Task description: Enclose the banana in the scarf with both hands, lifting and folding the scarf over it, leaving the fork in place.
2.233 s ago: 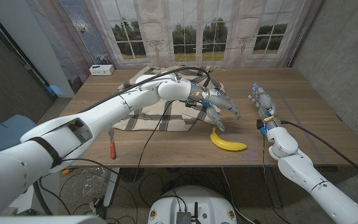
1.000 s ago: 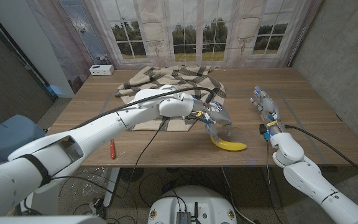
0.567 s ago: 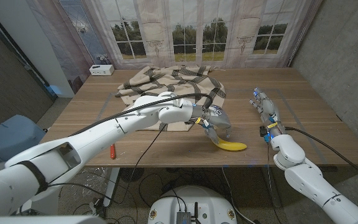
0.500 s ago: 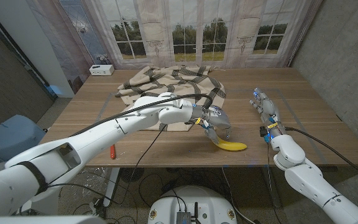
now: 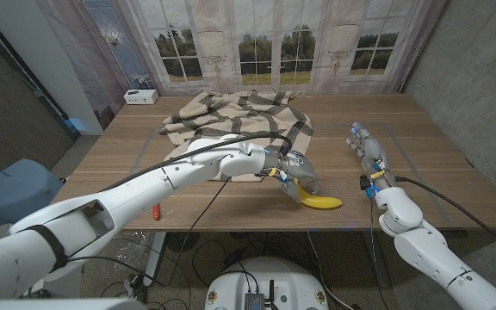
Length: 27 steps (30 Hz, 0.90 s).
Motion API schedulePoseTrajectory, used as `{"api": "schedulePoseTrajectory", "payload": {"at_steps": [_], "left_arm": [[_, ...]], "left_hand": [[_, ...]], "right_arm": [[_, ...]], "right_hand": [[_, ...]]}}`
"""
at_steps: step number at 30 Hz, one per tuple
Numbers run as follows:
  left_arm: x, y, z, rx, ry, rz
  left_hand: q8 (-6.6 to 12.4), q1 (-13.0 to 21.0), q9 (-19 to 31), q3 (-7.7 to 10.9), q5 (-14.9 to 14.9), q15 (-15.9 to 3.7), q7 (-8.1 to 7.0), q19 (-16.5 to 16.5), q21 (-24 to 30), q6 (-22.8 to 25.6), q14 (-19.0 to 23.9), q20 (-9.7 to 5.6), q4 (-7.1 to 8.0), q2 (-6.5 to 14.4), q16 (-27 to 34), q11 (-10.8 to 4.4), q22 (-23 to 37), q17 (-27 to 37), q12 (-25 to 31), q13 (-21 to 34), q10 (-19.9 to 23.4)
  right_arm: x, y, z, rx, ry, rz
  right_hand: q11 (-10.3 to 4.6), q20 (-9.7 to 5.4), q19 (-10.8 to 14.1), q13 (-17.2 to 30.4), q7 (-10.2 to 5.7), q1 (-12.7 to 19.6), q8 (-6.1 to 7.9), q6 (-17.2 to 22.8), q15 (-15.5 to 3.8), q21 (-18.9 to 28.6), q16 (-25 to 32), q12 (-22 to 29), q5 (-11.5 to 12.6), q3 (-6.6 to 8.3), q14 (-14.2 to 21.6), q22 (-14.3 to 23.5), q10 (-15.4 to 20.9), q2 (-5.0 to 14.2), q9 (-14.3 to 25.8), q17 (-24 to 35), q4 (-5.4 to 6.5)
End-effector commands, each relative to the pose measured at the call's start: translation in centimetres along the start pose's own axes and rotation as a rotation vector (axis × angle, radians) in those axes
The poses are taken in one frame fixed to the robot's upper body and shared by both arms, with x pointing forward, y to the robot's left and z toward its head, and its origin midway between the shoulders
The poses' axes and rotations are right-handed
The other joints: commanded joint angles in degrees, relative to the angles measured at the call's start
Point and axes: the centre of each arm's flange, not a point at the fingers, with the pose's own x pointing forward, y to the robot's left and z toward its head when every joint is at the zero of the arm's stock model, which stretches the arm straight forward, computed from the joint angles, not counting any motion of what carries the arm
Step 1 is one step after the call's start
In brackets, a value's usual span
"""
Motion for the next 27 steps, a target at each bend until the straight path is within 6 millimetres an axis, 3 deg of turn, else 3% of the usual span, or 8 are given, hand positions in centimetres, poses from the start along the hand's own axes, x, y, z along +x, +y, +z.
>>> {"api": "schedulePoseTrajectory", "payload": {"at_steps": [1,3,6,9,14,21,26,27], "left_arm": [[0.4,-0.8,-0.1,-0.006,-0.012,-0.004],[0.4,-0.9,-0.1,-0.003,-0.011,-0.007],[0.5,-1.1,-0.3,0.001,-0.008,-0.013],[0.6,-1.3,-0.4,0.001,-0.005,-0.015],[1.0,-2.0,-0.9,-0.019,0.004,-0.045],[1.3,-2.7,-1.3,-0.043,0.008,-0.082],[1.4,-2.9,-1.3,-0.046,0.013,-0.087],[1.5,-3.0,-1.3,-0.047,0.014,-0.083]], "left_hand": [[-0.91,2.4,0.1,0.66,-0.3,-4.77,-0.32,-0.6,0.3,-1.7,-1.2,0.40,-0.33,1.0,-1.0,0.10,0.3,-0.5,-0.6,0.4,-1.3],[-1.40,3.9,0.1,1.16,-0.4,-4.69,-0.43,-0.8,0.4,-2.6,-1.7,0.63,-0.73,1.8,-1.2,0.16,0.3,-0.6,-0.9,0.5,-2.0],[-1.99,7.0,0.0,1.99,-0.8,-5.12,-2.10,-0.9,0.6,-3.4,-2.5,0.68,-1.35,3.1,-1.6,0.33,0.3,-0.9,-1.2,0.6,-2.9],[-2.32,12.8,0.1,3.69,-1.7,-5.39,-3.74,-0.8,1.3,-3.1,-3.2,0.50,-2.06,5.3,-2.3,0.60,0.4,-1.7,-1.5,0.9,-3.7],[-2.02,18.2,0.1,4.46,-2.9,-5.73,-4.77,0.5,2.6,-1.0,-3.3,-0.68,-2.27,5.4,-3.3,0.65,0.5,-3.4,-1.5,1.3,-3.6],[-2.98,17.8,0.2,2.62,-3.8,-4.27,-3.37,2.2,4.2,-2.2,-4.8,-1.84,-0.70,4.0,-5.2,0.74,0.8,-5.3,-2.0,1.2,-4.6],[-2.87,15.7,0.2,1.35,-3.7,-5.93,-2.46,4.7,6.3,-0.9,2.3,-2.47,0.62,4.4,-4.1,0.09,0.8,-6.1,-1.2,0.8,-1.0],[-2.27,15.1,0.2,1.20,-3.6,-6.22,-1.57,5.3,7.0,1.1,4.6,-2.58,0.92,4.7,-3.9,-0.23,0.9,-6.2,-0.7,0.6,0.9]], "right_arm": [[0.5,0.2,-0.3,-0.002,0.010,0.005],[0.6,0.2,-0.3,-0.004,0.010,0.004],[0.7,0.2,-0.3,-0.003,0.011,0.003],[0.8,0.2,-0.3,-0.001,0.012,0.001],[1.2,0.2,-0.4,-0.003,0.016,0.003],[1.6,0.3,-0.5,-0.007,0.024,0.006],[1.8,0.4,-0.5,-0.017,0.027,0.008],[1.8,0.4,-0.5,-0.017,0.028,0.009]], "right_hand": [[0.13,-0.10,0.6,0.3,0.06,-0.5,0.25,0.6,0.06,0.3,0.3,0.3,0.0,-0.17,0.4,0.1,0.5,-0.13,0.1,0.2,-0.29],[0.10,-0.11,0.7,0.3,-0.01,-0.6,0.26,0.6,0.04,0.3,0.3,0.4,0.0,-0.18,0.5,0.1,0.5,-0.14,0.1,0.2,-0.31],[0.12,-0.07,0.7,0.3,-0.09,-0.6,0.28,0.7,0.02,0.3,0.3,0.4,0.0,-0.19,0.5,0.1,0.7,-0.15,0.1,0.2,-0.31],[-0.03,-0.04,0.7,0.3,-0.13,-0.7,0.27,0.8,0.04,0.3,0.3,0.4,0.0,-0.19,0.6,0.1,0.8,-0.15,0.1,0.2,-0.31],[0.14,0.00,0.7,0.3,-0.15,-0.7,0.27,0.8,0.10,0.3,0.3,0.5,0.0,-0.21,0.7,0.1,1.0,-0.16,0.1,0.2,-0.32],[0.29,0.03,0.8,0.3,-0.19,-0.8,0.25,0.9,0.21,0.3,0.3,0.5,0.0,-0.21,0.8,0.1,1.1,-0.12,0.1,0.2,-0.31],[0.27,0.04,0.7,0.3,-0.17,-0.9,0.24,0.9,0.25,0.3,0.3,0.4,0.0,-0.20,0.8,0.1,1.1,-0.08,0.1,0.2,-0.32],[0.27,0.04,0.8,0.3,-0.15,-0.9,0.23,0.9,0.27,0.3,0.3,0.4,0.0,-0.19,0.8,0.1,1.1,-0.07,0.1,0.2,-0.33]]}}
